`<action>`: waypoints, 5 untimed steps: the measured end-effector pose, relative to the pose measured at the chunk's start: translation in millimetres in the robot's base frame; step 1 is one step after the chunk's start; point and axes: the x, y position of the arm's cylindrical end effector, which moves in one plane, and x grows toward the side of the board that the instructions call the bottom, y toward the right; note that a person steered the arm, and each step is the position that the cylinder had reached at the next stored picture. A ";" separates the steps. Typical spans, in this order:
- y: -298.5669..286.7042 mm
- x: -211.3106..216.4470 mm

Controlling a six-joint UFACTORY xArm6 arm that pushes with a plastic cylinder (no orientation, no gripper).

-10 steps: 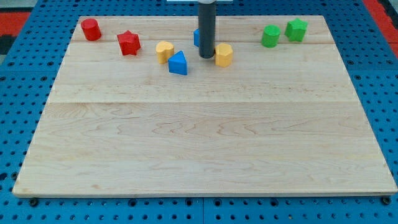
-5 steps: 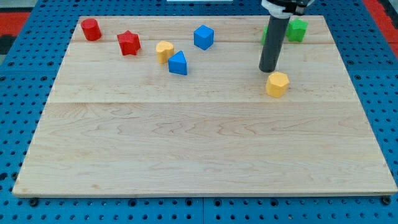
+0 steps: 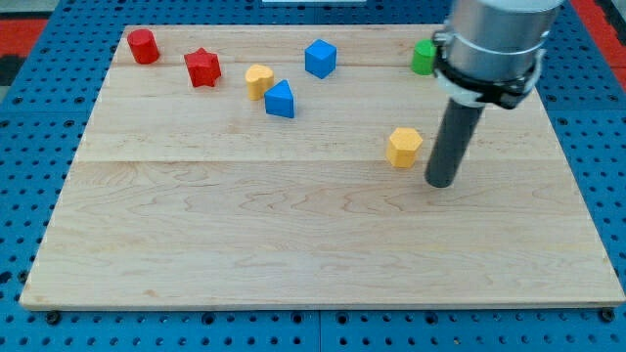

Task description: Separate the yellow hexagon from the blue cube

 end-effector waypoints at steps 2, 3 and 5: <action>21.5 -52.4; -35.3 -50.5; -26.6 3.5</action>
